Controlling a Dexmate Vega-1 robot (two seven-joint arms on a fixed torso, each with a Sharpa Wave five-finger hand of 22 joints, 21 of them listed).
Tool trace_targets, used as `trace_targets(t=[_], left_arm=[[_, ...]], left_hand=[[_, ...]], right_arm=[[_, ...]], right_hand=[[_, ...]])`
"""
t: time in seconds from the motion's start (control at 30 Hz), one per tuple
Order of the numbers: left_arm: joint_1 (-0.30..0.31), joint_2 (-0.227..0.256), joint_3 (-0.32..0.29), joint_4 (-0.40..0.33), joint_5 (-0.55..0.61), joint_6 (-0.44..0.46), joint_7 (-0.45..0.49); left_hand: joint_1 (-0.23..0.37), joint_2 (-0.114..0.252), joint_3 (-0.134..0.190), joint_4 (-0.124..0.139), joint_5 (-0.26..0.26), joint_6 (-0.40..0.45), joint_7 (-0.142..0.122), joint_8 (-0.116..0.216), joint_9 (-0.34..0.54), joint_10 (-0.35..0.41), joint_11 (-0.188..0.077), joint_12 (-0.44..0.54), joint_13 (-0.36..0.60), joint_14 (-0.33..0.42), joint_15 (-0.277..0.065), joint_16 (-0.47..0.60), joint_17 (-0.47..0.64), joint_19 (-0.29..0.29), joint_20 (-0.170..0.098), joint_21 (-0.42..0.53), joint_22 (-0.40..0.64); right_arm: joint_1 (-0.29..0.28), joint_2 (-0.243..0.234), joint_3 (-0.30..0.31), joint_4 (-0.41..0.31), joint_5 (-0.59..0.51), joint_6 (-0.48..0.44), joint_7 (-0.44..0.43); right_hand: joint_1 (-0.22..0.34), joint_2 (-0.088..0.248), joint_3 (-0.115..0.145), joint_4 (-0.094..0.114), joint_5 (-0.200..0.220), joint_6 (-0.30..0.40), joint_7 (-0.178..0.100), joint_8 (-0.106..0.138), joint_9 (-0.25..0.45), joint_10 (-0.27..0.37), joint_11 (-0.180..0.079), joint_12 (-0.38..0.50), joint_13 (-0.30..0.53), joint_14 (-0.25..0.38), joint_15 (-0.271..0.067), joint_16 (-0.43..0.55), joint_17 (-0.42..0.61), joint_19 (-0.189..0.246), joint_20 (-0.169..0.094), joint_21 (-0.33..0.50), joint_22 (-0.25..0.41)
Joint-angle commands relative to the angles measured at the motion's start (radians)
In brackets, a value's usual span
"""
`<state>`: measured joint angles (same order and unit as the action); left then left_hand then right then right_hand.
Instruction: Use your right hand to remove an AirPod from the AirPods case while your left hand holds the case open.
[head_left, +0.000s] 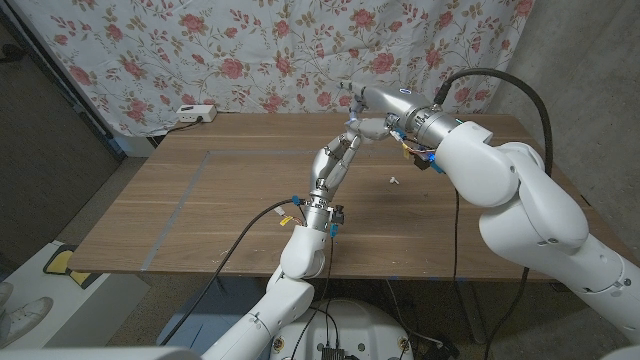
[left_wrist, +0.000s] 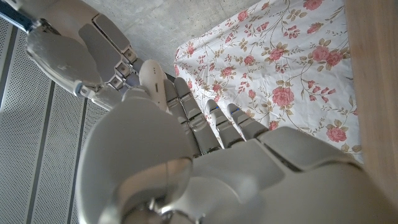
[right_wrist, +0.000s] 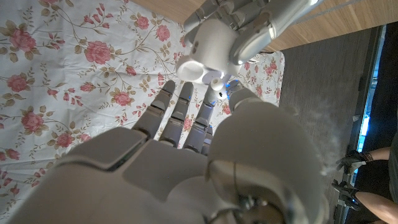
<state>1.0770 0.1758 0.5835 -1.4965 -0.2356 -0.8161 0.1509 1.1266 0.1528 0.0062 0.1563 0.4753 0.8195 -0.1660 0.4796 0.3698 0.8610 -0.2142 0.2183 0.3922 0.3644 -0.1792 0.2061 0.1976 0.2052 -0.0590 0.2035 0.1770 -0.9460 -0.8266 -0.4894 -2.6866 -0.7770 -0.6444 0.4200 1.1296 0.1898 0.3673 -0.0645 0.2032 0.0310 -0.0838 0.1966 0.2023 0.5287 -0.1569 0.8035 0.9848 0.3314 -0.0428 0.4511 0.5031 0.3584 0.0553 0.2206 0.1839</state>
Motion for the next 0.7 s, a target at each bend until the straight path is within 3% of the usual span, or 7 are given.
trace_targets(t=[0.03,0.7], left_arm=[[-0.007,-0.002,0.004,0.009,-0.011,0.001,-0.009],[-0.006,-0.003,0.000,0.016,-0.022,-0.007,-0.013]], left_hand=[[0.011,0.021,0.001,0.005,0.002,0.025,-0.017,0.023,0.069,0.011,-0.003,-0.001,0.004,0.001,-0.027,0.000,0.004,-0.002,0.000,-0.002,0.003],[0.010,0.022,0.002,0.004,0.001,0.025,-0.016,0.023,0.068,0.012,-0.003,-0.003,0.006,0.000,-0.026,0.000,0.004,-0.004,0.002,-0.002,0.003]], right_arm=[[-0.014,-0.009,0.023,0.005,0.044,0.009,-0.075],[0.017,-0.019,0.021,0.039,0.091,-0.019,-0.146]], right_hand=[[-0.008,0.000,0.003,0.000,-0.002,0.010,-0.003,0.009,0.004,0.022,-0.014,0.004,-0.002,0.015,-0.129,-0.003,0.002,0.003,-0.003,0.007,0.002],[-0.013,-0.003,0.001,0.001,-0.009,0.020,-0.006,0.009,0.004,0.031,-0.019,0.005,-0.020,0.020,-0.134,-0.006,0.003,0.001,-0.005,0.006,0.002]])
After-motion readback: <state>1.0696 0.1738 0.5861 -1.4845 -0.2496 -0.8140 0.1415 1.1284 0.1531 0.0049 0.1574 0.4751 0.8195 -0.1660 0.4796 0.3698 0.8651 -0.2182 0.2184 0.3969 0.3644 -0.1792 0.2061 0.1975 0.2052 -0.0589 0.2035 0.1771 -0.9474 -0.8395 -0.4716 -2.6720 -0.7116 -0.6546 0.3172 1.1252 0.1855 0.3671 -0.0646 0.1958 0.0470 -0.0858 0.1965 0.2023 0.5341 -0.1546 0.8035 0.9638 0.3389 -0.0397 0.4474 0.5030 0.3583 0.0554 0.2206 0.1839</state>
